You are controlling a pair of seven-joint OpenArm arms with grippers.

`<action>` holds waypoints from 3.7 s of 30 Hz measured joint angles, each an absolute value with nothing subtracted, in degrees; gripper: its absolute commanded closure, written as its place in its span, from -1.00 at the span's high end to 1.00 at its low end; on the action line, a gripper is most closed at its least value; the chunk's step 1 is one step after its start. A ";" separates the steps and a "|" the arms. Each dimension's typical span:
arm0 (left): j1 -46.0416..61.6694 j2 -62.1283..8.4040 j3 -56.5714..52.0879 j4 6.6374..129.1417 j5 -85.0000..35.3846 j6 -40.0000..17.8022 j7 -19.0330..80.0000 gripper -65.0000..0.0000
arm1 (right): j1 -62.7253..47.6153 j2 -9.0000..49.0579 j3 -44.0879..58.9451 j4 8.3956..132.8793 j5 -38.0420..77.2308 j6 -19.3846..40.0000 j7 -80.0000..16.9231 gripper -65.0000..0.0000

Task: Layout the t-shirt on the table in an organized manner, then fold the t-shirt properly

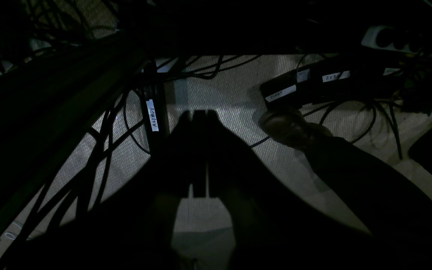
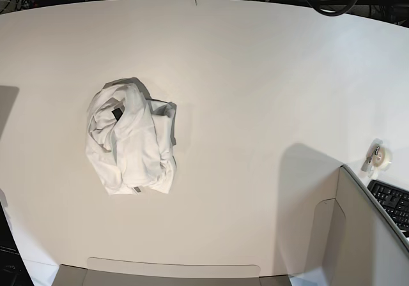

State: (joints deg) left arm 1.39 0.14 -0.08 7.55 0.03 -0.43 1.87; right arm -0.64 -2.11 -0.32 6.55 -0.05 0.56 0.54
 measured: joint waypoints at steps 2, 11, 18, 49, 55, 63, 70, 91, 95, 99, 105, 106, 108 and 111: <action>1.39 0.14 -0.08 7.55 0.01 -0.40 1.87 -1.00 | -0.64 -2.11 -0.32 6.66 -0.05 0.56 0.56 -0.99; 1.41 0.14 -0.19 7.55 0.01 -0.40 1.83 -1.00 | -1.56 -2.11 -0.34 7.86 -0.05 0.56 0.95 -0.99; 4.69 0.51 -0.19 13.67 -0.16 -0.34 2.42 -1.00 | -10.79 -1.30 -0.64 21.58 -2.79 0.43 0.73 -1.00; 41.60 1.19 -0.12 69.12 -0.14 -0.34 9.19 -1.00 | -42.22 1.39 -0.71 67.35 -13.41 0.14 0.45 -1.00; 48.36 -1.91 3.86 78.72 -0.49 -0.97 9.04 -1.00 | -45.82 1.28 -0.73 70.11 -13.41 0.14 -0.10 -1.00; 57.49 -6.24 8.23 91.64 -7.01 -0.49 9.15 -1.00 | -50.35 1.91 -0.78 78.83 -13.45 0.19 0.19 -1.00; 65.63 -11.53 10.20 104.77 -10.74 -0.12 3.53 -1.00 | -52.36 3.97 -0.86 84.12 -13.41 0.32 0.49 -1.00; 73.78 -13.28 10.15 118.48 -10.52 -0.19 -37.12 -1.00 | -52.38 6.79 -8.75 84.58 -13.39 -0.03 8.19 -1.00; 73.65 -13.21 10.20 118.39 -10.52 -0.16 -39.27 -1.00 | -53.47 7.40 -10.09 84.68 -13.41 -0.08 13.69 -1.00; 73.32 -13.17 10.22 118.39 -10.52 -0.03 -38.85 -1.00 | -55.51 8.91 -10.70 84.75 -13.41 -0.08 21.82 -1.00; 73.14 -13.28 10.11 118.39 -10.52 -0.01 -35.22 -1.00 | -58.11 9.15 -10.70 89.12 -13.58 -0.16 26.89 -1.00; 72.99 -13.32 10.04 118.39 -10.52 -0.01 -34.02 -1.00 | -58.52 9.17 -10.70 90.17 -13.61 -0.12 27.77 -1.00; 72.07 -13.32 10.02 118.39 -10.52 -0.01 -32.32 -1.00 | -59.68 9.17 -10.70 92.44 -13.58 -0.23 29.15 -1.00; 70.39 -13.17 10.02 118.34 -10.52 -0.03 -29.52 -1.00 | -61.36 9.17 -10.52 95.96 -13.61 -0.21 31.77 -1.00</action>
